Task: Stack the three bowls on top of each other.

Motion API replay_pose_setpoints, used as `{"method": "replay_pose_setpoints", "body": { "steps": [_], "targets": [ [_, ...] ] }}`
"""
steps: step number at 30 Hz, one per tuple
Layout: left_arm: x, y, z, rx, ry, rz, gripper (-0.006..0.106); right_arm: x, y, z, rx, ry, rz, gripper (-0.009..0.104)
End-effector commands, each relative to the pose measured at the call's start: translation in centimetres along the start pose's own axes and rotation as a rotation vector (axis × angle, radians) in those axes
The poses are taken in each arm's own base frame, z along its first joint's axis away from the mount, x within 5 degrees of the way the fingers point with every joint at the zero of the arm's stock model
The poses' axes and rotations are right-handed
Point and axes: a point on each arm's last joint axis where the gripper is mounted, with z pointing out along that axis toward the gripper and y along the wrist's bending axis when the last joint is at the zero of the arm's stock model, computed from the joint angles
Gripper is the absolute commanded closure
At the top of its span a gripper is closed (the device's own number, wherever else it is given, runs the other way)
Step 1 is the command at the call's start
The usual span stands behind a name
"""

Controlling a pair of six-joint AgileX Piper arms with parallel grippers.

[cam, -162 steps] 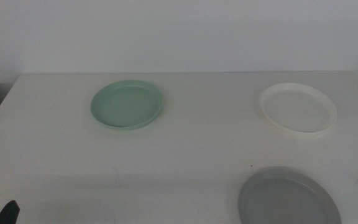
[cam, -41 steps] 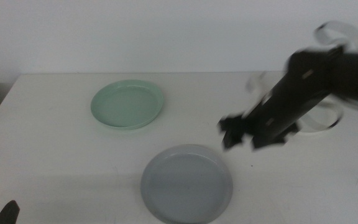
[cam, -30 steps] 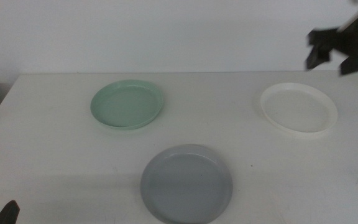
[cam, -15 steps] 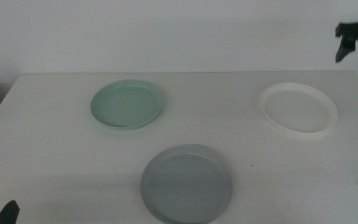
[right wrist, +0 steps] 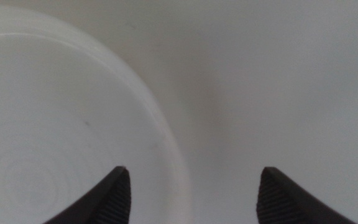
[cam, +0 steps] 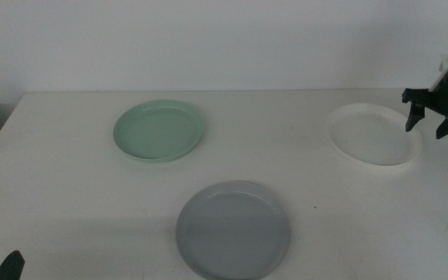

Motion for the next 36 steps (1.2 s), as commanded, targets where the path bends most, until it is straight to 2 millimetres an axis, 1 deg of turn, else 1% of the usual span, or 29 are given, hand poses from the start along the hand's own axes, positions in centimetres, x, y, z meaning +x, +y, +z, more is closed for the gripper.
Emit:
{"method": "replay_pose_setpoints", "body": {
  "steps": [1,9,11,13,15,17,18,23,25,26,28,33,36],
  "targets": [
    [-0.9,-0.1,-0.2,0.011,-0.089,-0.022,-0.004,-1.0,0.4,-3.6,-0.033,-0.115,-0.016,0.048],
    [-0.9,-0.1,-0.2,0.011,-0.089,-0.022,-0.004,-1.0,0.5,-2.3,-0.058,-0.1,-0.029,0.069],
    [-0.9,-0.1,-0.2,0.011,-0.089,-0.022,-0.004,-1.0,0.5,-2.2,-0.059,-0.101,-0.045,0.076],
    [-0.9,-0.1,-0.2,0.011,-0.089,-0.022,-0.004,-1.0,0.5,-2.2,-0.058,-0.103,-0.071,0.088],
    [-0.9,-0.1,-0.2,0.011,-0.089,-0.022,-0.004,-0.9,0.7,-2.8,-0.069,-0.098,-0.091,0.096],
    [-0.9,-0.1,-0.2,0.011,-0.089,-0.022,-0.004,-0.7,1.0,-4.1,-0.101,-0.102,-0.085,0.096],
    [-0.9,-0.1,-0.2,0.011,-0.089,-0.022,-0.004,-0.6,1.2,-5.1,-0.112,-0.11,-0.085,0.096],
    [-0.9,-0.1,-0.2,0.011,-0.089,-0.022,-0.004,0.3,2.5,-10.9,-0.201,-0.182,-0.093,0.096],
    [-0.9,-0.1,-0.2,0.011,-0.089,-0.022,-0.004,1.2,3.1,-13.5,-0.243,-0.217,-0.1,0.096],
    [-0.9,-0.1,-0.2,0.011,-0.089,-0.022,-0.004,1.9,3.5,-14.7,-0.259,-0.233,-0.105,0.096],
    [-0.9,-0.1,-0.2,0.011,-0.089,-0.022,-0.004,3.4,4.2,-16.6,-0.291,-0.26,-0.112,0.096],
    [-0.9,-0.1,-0.2,0.011,-0.089,-0.022,-0.004,7.8,7.1,-19.2,-0.323,-0.274,-0.186,0.096],
    [-0.9,-0.1,-0.2,0.011,-0.089,-0.022,-0.004,10.7,9.5,-19.9,-0.35,-0.256,-0.251,0.096]
  ]
}}
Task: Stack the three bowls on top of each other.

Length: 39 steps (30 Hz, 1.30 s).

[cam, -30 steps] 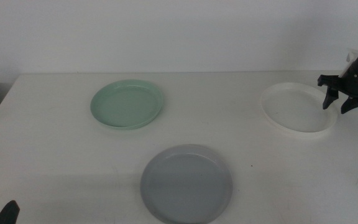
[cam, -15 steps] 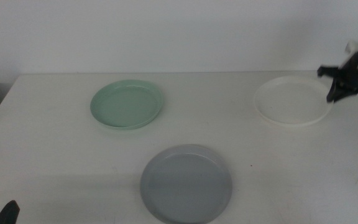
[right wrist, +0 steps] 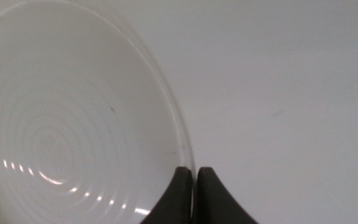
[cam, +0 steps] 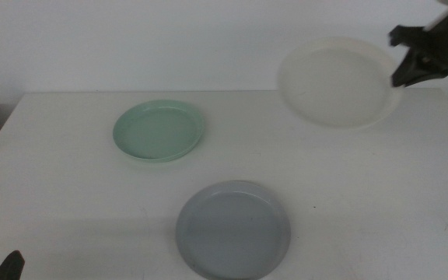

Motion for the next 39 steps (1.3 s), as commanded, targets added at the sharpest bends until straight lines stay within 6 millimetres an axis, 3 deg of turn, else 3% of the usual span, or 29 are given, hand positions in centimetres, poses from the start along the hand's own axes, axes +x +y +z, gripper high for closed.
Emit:
{"method": "replay_pose_setpoints", "body": {
  "steps": [1,6,10,16,25,30,35,39],
  "targets": [
    [-0.9,-0.1,-0.2,0.011,-0.089,-0.022,-0.004,1.5,3.6,-2.8,-0.059,-0.09,-0.074,0.096],
    [-0.9,-0.1,-0.2,0.011,-0.089,-0.022,-0.004,6.1,7.5,-0.1,-0.105,-0.024,-0.149,0.096],
    [-0.9,-0.1,-0.2,0.011,-0.089,-0.022,-0.004,9.7,10.4,3.4,-0.133,0.038,-0.209,0.096],
    [-0.9,-0.1,-0.2,0.011,-0.089,-0.022,-0.004,13.3,12.0,8.0,-0.13,0.08,-0.244,0.096],
    [-0.9,-0.1,-0.2,0.011,-0.089,-0.022,-0.004,14.1,11.3,11.9,-0.093,0.13,-0.246,0.096],
    [-0.9,-0.1,-0.2,0.011,-0.089,-0.022,-0.004,14.3,11.1,12.8,-0.08,0.146,-0.246,0.094],
    [-0.9,-0.1,-0.2,0.011,-0.089,-0.022,-0.004,14.3,11.1,12.8,-0.079,0.152,-0.267,0.078],
    [-0.9,-0.1,-0.2,0.011,-0.089,-0.022,-0.004,14.0,11.4,11.7,-0.088,0.168,-0.276,0.057]
  ]
}}
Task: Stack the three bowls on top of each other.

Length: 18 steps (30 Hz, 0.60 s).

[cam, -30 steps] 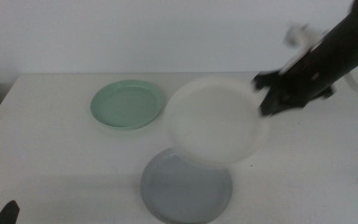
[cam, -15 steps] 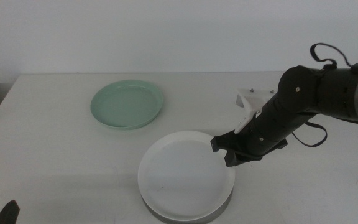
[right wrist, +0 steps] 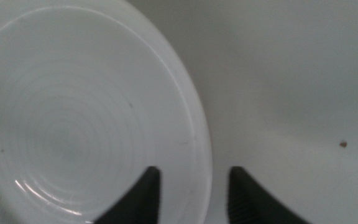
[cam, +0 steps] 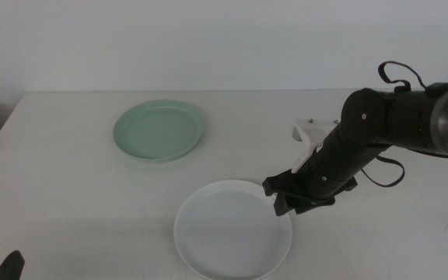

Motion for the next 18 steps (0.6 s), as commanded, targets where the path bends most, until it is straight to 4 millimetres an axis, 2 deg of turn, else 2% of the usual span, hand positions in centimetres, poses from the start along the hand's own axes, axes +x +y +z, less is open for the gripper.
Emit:
{"method": "replay_pose_setpoints", "body": {
  "steps": [1,4,8,13,18],
  "targets": [
    [-0.9,-0.1,-0.2,0.011,-0.089,-0.022,-0.004,-1.0,1.3,-3.8,-0.033,-0.088,-0.046,0.052],
    [-0.9,-0.1,-0.2,0.011,-0.089,-0.022,-0.004,-1.1,2.0,-7.0,-0.034,-0.156,-0.108,0.04],
    [-0.9,-0.1,-0.2,0.011,-0.089,-0.022,-0.004,-0.2,2.9,-12.4,-0.036,-0.298,-0.168,0.038],
    [-0.9,-0.1,-0.2,0.011,-0.089,-0.022,-0.004,2.8,3.8,-19.4,-0.044,-0.438,-0.235,0.041],
    [-0.9,-0.1,-0.2,0.011,-0.089,-0.022,-0.004,6.3,3.3,-24.5,0.026,-0.542,-0.255,0.044]
  ]
}}
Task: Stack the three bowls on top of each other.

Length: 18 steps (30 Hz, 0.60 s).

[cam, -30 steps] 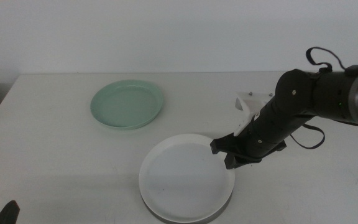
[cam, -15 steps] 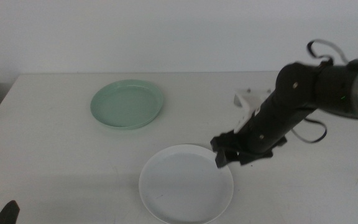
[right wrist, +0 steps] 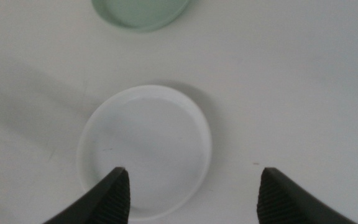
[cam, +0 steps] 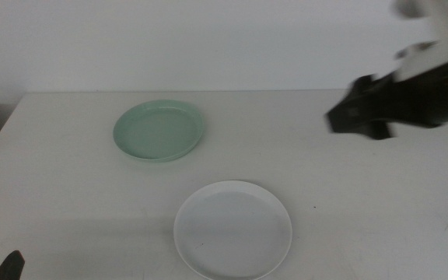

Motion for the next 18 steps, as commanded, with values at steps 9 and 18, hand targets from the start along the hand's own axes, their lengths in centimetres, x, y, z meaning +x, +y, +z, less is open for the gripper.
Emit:
{"method": "replay_pose_setpoints", "body": {
  "steps": [9,18],
  "targets": [
    [-0.9,-0.1,-0.2,0.011,-0.089,-0.022,-0.004,6.8,0.1,-10.3,0.044,-0.249,-0.068,0.045],
    [-0.9,-0.1,-0.2,0.011,-0.089,-0.022,-0.004,11.0,0.2,-12.4,0.01,-0.31,-0.105,0.045]
  ]
}}
